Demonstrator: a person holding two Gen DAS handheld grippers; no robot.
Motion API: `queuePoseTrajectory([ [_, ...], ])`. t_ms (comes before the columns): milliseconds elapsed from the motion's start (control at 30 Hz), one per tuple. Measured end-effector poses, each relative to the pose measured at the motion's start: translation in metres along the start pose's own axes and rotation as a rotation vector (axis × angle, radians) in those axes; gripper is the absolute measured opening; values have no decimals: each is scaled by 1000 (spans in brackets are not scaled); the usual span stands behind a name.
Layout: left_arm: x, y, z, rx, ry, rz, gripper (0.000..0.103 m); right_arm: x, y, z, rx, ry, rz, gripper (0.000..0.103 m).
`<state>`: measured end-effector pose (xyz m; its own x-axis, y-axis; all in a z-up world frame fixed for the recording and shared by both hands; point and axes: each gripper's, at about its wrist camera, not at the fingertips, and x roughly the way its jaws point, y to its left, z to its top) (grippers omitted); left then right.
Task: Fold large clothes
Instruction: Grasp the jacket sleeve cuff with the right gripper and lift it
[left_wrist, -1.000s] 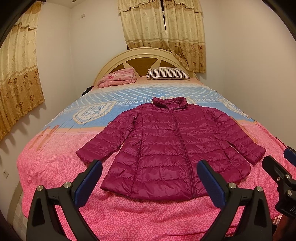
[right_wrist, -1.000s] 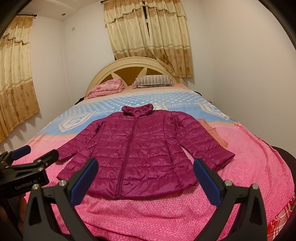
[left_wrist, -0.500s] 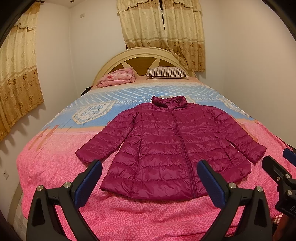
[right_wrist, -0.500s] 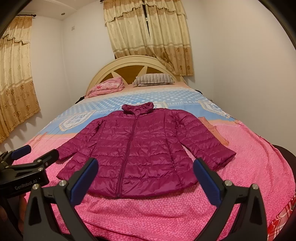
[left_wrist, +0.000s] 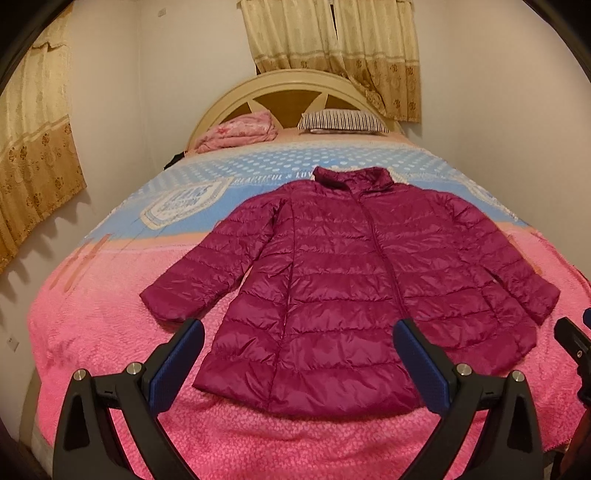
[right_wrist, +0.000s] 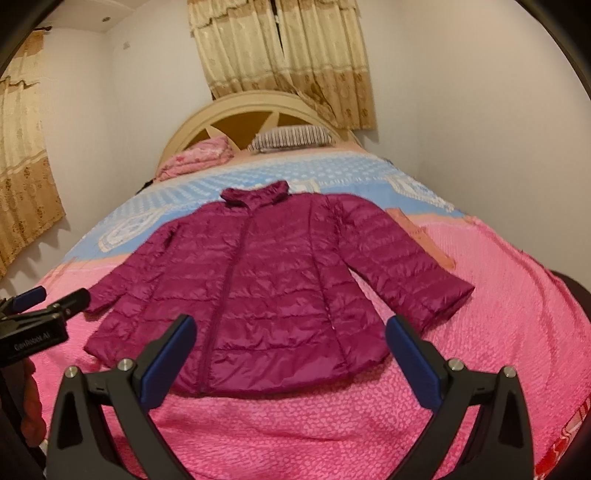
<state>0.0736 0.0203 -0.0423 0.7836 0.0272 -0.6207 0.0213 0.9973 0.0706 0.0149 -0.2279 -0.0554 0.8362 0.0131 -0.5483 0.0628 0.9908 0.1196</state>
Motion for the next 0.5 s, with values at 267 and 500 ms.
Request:
queuePoseTrajectory([
  [267, 60, -5, 18, 10, 43, -17, 102, 55, -51, -2, 114, 90, -48, 103],
  [500, 116, -16, 41, 19, 54, 24, 102, 97, -113, 0, 258, 169, -114, 97],
])
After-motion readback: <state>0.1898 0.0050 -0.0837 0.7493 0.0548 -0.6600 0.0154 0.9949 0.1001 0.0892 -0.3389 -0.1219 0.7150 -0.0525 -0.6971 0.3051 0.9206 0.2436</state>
